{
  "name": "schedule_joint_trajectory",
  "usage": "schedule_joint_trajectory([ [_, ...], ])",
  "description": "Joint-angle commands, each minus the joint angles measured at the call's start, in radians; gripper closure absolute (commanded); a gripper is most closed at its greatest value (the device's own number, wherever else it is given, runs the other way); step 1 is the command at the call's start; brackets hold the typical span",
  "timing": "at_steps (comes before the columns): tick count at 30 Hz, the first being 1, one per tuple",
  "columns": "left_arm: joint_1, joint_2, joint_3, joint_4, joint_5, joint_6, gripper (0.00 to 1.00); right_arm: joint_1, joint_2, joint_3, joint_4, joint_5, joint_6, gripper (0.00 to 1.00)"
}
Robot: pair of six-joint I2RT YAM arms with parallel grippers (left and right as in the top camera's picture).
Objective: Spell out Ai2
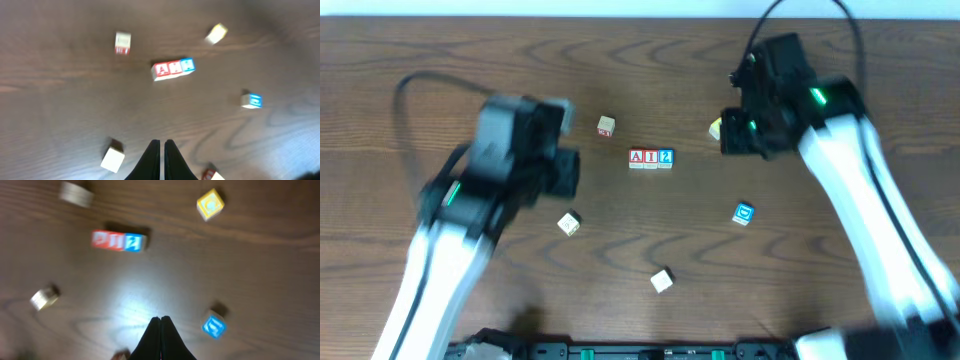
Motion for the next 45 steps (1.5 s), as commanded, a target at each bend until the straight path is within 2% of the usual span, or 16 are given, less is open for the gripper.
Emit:
schedule_joint_trajectory([
  [1, -0.035, -0.271, -0.127, -0.057, -0.084, 0.009, 0.94, 0.108, -0.277, -0.158, -0.02, 0.151, 0.08, 0.98],
  [5, -0.042, -0.628, -0.323, -0.193, -0.095, -0.079, 0.94, 0.217, -0.663, -0.451, -0.019, 0.191, 0.227, 0.98],
  [9, -0.042, -0.818, -0.431, -0.23, -0.031, -0.105, 0.94, 0.256, -0.937, -0.634, -0.014, 0.161, 0.327, 0.99],
  [10, -0.042, -0.837, -0.43, -0.222, -0.035, -0.103, 0.95, 0.255, -0.98, -0.647, -0.011, 0.151, 0.338, 0.94],
  [11, -0.042, -0.845, -0.429, -0.209, -0.033, -0.104, 0.89, 0.255, -1.009, -0.65, -0.01, 0.144, 0.341, 0.68],
  [12, -0.042, -0.846, -0.428, -0.202, -0.024, -0.105, 0.77, 0.255, -1.028, -0.65, -0.01, 0.142, 0.344, 0.38],
  [13, -0.042, -0.845, -0.428, -0.193, -0.023, -0.109, 0.48, 0.255, -1.038, -0.65, -0.011, 0.142, 0.361, 0.01],
  [14, -0.042, -0.843, -0.428, -0.188, -0.023, -0.112, 0.15, 0.255, -1.041, -0.65, -0.01, 0.141, 0.373, 0.01],
  [15, -0.042, -0.843, -0.428, -0.181, -0.023, -0.118, 0.05, 0.255, -1.041, -0.65, -0.014, 0.135, 0.384, 0.01],
  [18, -0.042, -0.843, -0.428, -0.156, -0.023, -0.186, 0.05, 0.255, -1.04, -0.653, -0.033, 0.124, 0.393, 0.01],
  [23, -0.042, -0.843, -0.428, -0.159, -0.018, -0.562, 0.05, 0.255, -1.04, -0.653, -0.043, 0.124, 0.393, 0.01],
  [25, -0.042, -0.843, -0.428, -0.159, -0.019, -0.593, 0.05, 0.255, -1.04, -0.653, -0.045, 0.124, 0.393, 0.01],
  [32, -0.042, -0.843, -0.428, -0.16, -0.026, -0.588, 0.05, 0.255, -1.04, -0.653, -0.045, 0.124, 0.393, 0.01],
  [37, -0.042, -0.843, -0.443, -0.081, -0.29, -0.532, 0.04, 0.255, -1.04, -0.653, -0.045, 0.124, 0.393, 0.01],
  [41, -0.042, -0.842, -0.534, 0.05, -0.495, -0.341, 0.05, 0.255, -1.04, -0.653, -0.045, 0.124, 0.393, 0.01],
  [45, -0.039, -0.844, -0.66, 0.181, -0.576, -0.16, 0.04, 0.255, -1.04, -0.653, -0.045, 0.124, 0.393, 0.01],
])
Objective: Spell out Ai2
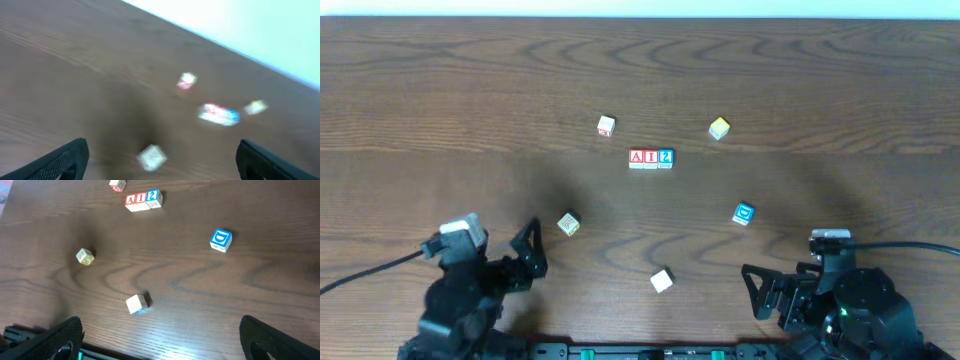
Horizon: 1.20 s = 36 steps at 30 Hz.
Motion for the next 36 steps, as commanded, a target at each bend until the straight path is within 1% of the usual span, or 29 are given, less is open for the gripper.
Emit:
schedule_joint_trajectory([
  [1, 0.014, -0.005, -0.084, 0.061, -0.13, 0.234, 0.05, 0.011, -0.002, -0.003, 0.0, -0.003, 0.017, 0.01],
  [4, 0.09, -0.005, -0.145, 0.106, -0.116, 0.335, 0.05, 0.011, -0.002, -0.003, 0.0, -0.003, 0.017, 0.01],
  [7, 0.192, -0.018, -0.187, 0.115, -0.044, 0.398, 0.05, 0.011, -0.002, -0.003, 0.0, -0.003, 0.017, 0.01],
  [10, 0.303, -0.059, -0.233, 0.114, 0.034, 0.422, 0.05, 0.011, -0.002, -0.003, 0.0, -0.003, 0.017, 0.01],
  [13, 0.357, -0.12, -0.288, 0.113, 0.056, 0.422, 0.05, 0.011, -0.002, -0.003, 0.0, -0.003, 0.017, 0.01],
  [17, 0.358, -0.169, -0.341, 0.114, 0.064, 0.421, 0.05, 0.011, -0.002, -0.003, 0.0, -0.003, 0.017, 0.01],
  [24, 0.357, -0.255, -0.428, 0.12, 0.132, 0.421, 0.05, 0.011, -0.002, -0.003, 0.0, -0.003, 0.017, 0.01],
  [29, 0.354, -0.254, -0.429, 0.12, 0.16, 0.421, 0.05, 0.011, -0.002, -0.003, 0.0, -0.003, 0.017, 0.01],
  [36, 0.354, -0.252, -0.429, 0.118, 0.159, 0.421, 0.05, 0.011, -0.002, -0.003, 0.0, -0.003, 0.017, 0.01],
])
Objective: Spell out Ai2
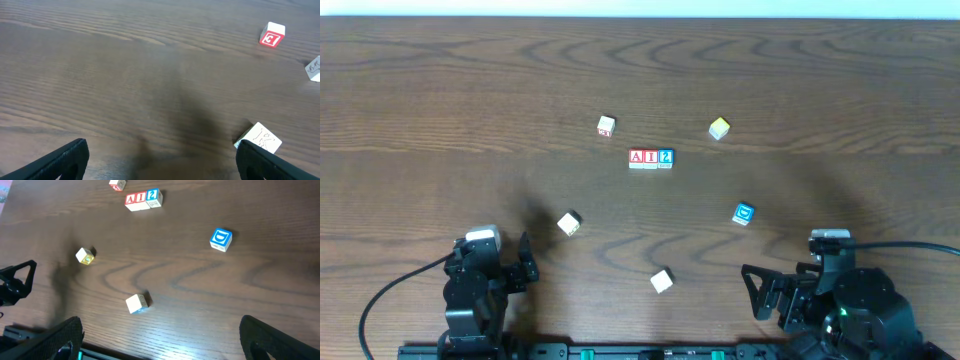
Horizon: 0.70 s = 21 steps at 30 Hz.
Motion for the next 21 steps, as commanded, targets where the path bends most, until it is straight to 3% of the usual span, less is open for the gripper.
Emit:
schedule_joint_trajectory([
  [1, 0.0, -0.008, -0.01, 0.001, 0.014, 0.01, 0.05, 0.01, -0.002, -0.002, 0.0, -0.003, 0.017, 0.01],
  [18, 0.0, -0.008, -0.009, 0.001, 0.014, 0.01, 0.05, 0.01, -0.002, -0.002, 0.0, -0.003, 0.017, 0.01],
  [21, 0.0, -0.008, -0.009, 0.001, 0.014, 0.01, 0.05, 0.01, -0.002, -0.003, 0.008, 0.149, -0.044, 0.01],
])
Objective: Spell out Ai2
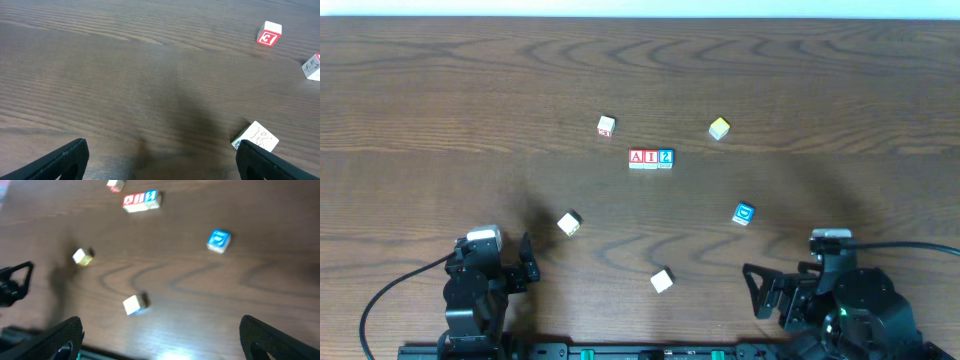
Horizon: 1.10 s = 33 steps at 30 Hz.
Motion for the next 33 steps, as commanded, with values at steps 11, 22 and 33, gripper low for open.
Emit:
schedule_joint_trajectory([
  [11, 0.0, -0.008, -0.009, 0.001, 0.003, 0.006, 0.05, -0.242, -0.244, -0.38, 0.406, 0.088, -0.573, 0.01],
  [22, 0.0, -0.008, -0.009, 0.001, 0.003, 0.006, 0.04, -0.434, -0.46, -0.589, 0.407, 0.058, -0.565, 0.01],
  [33, 0.0, -0.008, -0.009, 0.001, 0.003, 0.006, 0.05, -0.433, -0.46, -0.732, 0.414, 0.002, -0.562, 0.01],
])
